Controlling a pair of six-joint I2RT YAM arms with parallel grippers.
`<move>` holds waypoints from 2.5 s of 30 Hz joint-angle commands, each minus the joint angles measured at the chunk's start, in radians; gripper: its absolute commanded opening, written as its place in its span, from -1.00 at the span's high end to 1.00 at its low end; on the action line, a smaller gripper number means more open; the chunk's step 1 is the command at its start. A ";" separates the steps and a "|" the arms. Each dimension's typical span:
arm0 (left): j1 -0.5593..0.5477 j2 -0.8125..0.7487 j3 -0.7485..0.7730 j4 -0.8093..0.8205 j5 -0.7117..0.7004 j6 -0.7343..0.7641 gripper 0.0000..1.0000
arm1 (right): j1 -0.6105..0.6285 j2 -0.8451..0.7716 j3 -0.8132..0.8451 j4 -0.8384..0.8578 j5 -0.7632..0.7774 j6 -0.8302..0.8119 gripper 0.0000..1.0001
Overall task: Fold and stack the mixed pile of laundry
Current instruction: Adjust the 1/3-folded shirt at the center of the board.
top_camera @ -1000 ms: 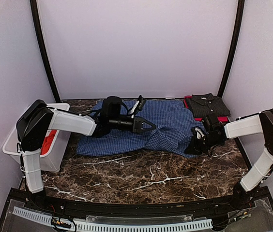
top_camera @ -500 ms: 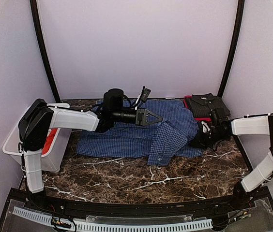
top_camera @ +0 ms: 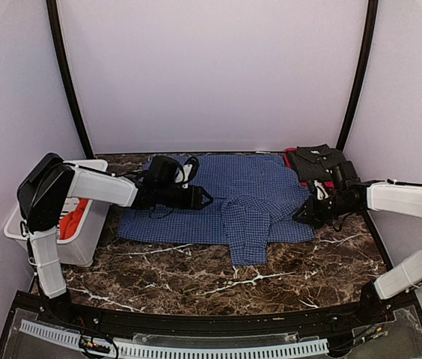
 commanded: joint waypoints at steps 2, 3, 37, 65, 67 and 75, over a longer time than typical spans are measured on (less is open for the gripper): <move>-0.184 -0.140 -0.015 -0.186 -0.122 0.175 -0.02 | 0.017 -0.011 0.026 0.002 -0.085 -0.034 0.54; -0.194 -0.147 -0.024 -0.199 -0.131 0.159 -0.02 | 0.036 -0.011 0.028 0.002 -0.089 -0.040 0.51; 0.050 -0.575 -0.321 -0.239 -0.140 -0.173 -0.29 | 0.826 0.574 0.487 -0.402 0.555 -0.359 -0.09; 0.125 -0.725 -0.318 -0.327 -0.213 -0.142 -0.47 | 0.505 0.245 0.998 -0.450 0.363 -0.348 1.00; 0.126 -0.731 -0.313 -0.335 -0.221 -0.139 -0.49 | 0.501 0.263 1.032 -0.433 0.314 -0.332 1.00; 0.162 -0.773 -0.306 -0.413 -0.279 -0.139 -0.56 | 0.501 0.424 1.122 -0.353 0.151 -0.254 1.00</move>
